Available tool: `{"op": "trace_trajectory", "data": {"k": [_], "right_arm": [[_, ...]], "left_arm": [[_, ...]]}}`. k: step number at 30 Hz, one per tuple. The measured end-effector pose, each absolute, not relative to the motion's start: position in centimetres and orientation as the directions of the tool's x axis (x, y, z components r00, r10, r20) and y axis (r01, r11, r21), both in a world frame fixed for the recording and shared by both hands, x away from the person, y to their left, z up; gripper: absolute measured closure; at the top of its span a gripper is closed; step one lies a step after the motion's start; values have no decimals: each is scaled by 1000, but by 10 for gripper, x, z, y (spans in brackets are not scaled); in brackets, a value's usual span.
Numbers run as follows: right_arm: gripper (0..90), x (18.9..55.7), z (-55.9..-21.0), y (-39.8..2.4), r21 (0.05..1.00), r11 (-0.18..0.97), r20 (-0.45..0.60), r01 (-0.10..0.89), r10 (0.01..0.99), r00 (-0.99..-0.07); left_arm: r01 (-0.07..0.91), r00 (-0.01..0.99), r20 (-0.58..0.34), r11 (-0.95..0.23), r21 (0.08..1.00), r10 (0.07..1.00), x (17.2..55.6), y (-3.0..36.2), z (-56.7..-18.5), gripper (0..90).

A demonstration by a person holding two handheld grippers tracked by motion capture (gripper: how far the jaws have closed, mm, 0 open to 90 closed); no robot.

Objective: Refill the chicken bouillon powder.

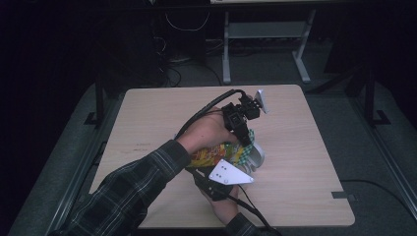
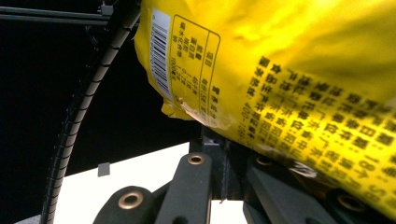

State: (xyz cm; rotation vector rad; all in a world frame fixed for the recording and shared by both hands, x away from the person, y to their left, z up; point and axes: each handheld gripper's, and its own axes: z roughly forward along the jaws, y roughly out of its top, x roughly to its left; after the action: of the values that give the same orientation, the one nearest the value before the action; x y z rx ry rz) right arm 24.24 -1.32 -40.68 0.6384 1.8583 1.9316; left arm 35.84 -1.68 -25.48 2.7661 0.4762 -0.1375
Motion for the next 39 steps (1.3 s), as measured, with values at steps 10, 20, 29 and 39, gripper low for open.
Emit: {"op": "trace_trajectory", "data": {"k": [10, 20, 29, 39], "right_arm": [[900, 243, -407, -13, 998, -45, 54, 35, 564, -824], [900, 243, -406, -14, 999, -44, 51, 32, 566, -823], [900, 242, -406, -13, 998, -46, 54, 34, 565, -823], [900, 242, -406, -13, 998, -45, 53, 33, 565, -824]], "left_arm": [[338, 941, -147, -892, 301, 306, 359, -18, -255, 872], [338, 940, -150, -888, 311, 306, 359, -17, -254, 862], [341, 939, -156, -892, 298, 307, 359, -18, -254, 884], [340, 939, -161, -891, 302, 304, 360, -17, -254, 869]]}}
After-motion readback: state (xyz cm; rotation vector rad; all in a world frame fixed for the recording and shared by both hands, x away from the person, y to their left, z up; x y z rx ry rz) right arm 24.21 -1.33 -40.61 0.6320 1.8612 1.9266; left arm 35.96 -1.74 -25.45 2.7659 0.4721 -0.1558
